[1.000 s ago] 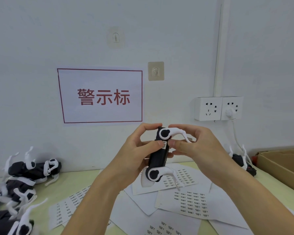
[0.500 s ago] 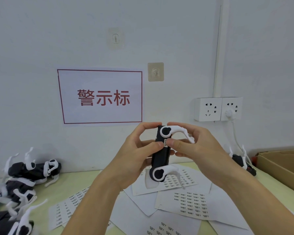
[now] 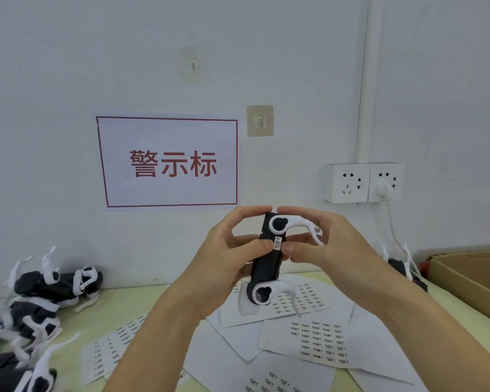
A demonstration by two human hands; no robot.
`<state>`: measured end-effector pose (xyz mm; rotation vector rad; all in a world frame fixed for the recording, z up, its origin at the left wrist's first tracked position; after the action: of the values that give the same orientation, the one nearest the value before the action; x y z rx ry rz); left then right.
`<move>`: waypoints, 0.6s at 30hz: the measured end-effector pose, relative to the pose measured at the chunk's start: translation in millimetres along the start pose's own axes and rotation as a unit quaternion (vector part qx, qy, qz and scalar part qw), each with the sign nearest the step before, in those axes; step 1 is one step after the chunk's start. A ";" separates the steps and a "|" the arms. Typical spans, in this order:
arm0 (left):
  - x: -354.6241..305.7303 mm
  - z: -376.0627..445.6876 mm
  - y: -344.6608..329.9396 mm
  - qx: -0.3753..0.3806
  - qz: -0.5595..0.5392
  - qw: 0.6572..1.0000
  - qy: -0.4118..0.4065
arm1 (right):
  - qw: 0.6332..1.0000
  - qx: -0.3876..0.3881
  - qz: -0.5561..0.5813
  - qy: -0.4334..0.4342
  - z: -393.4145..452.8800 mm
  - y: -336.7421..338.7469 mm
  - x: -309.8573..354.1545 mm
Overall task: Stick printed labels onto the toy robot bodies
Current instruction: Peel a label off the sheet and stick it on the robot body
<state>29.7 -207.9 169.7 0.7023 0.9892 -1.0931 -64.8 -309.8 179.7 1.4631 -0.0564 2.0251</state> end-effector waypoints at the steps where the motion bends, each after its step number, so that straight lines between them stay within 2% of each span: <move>1: -0.3 -0.1 0.4 -0.004 0.006 1.000 -0.001 | 1.000 0.002 -0.006 -0.003 0.2 1.1 -0.5; 6: -2.6 -0.4 -0.7 -0.003 0.019 1.000 0.001 | 0.999 0.033 0.015 0.007 -2.1 -0.2 6.2; 13: -3.6 -1.8 -1.6 0.000 0.040 0.999 0.000 | 1.000 -0.003 -0.026 0.016 -3.1 -3.0 13.0; 18: -5.0 -2.2 -1.1 0.004 0.079 0.997 0.001 | 0.999 0.011 -0.031 0.024 -4.3 -3.9 13.7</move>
<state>27.4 -204.4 173.4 0.7736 0.9159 -0.9592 -68.9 -298.7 188.7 1.4114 0.0313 2.0148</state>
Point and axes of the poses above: each hand's wrist, its own z-axis towards the middle knuckle, its own y-axis out of the back of the hand, x = y × z, the point moved 10 cm from there along z, towards the middle knuckle, and after that the axes turned 5 degrees about x, right-handed, at the moved point
